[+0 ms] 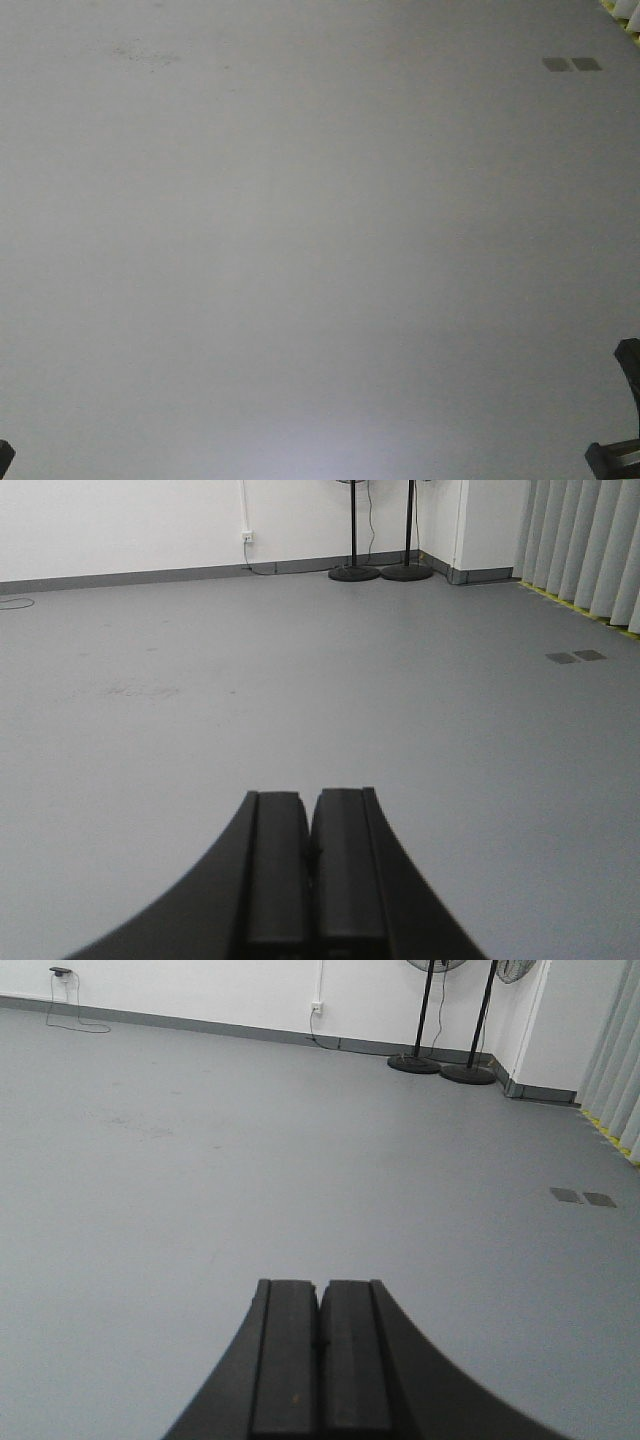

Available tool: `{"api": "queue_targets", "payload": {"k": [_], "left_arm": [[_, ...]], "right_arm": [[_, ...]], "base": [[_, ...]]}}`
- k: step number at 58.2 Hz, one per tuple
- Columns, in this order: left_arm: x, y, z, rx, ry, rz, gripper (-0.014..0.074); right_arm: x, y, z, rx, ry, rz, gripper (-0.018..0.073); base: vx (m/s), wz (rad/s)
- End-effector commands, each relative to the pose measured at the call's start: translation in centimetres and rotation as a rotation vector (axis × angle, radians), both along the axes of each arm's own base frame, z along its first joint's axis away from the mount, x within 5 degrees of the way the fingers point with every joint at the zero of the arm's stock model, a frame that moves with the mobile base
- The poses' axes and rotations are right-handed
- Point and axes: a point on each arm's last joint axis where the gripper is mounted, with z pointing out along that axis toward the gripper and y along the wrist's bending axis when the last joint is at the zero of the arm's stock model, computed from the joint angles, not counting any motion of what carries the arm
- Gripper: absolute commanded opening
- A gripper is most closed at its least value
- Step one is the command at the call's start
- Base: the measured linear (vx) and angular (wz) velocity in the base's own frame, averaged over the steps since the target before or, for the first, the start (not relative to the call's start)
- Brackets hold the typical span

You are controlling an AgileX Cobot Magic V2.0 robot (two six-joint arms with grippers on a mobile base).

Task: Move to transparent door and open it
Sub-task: 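Drive the base forward across the grey floor, turning toward the glass door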

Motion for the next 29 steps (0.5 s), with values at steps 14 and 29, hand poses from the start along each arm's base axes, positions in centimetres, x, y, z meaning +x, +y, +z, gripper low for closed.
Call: {"api": "queue_targets", "payload": {"k": [14, 29], "left_arm": [[0.01, -0.05, 0.51, -0.020, -0.085, -0.006, 0.0093], [0.01, -0.05, 0.51, -0.020, -0.085, -0.006, 0.0093]], "right_arm": [[0.01, -0.03, 0.67, 0.000, -0.094, -0.003, -0.0006], [0.01, -0.03, 0.67, 0.000, -0.094, -0.003, -0.0006]], "base": [[0.00, 0.00], [0.01, 0.02]]}}
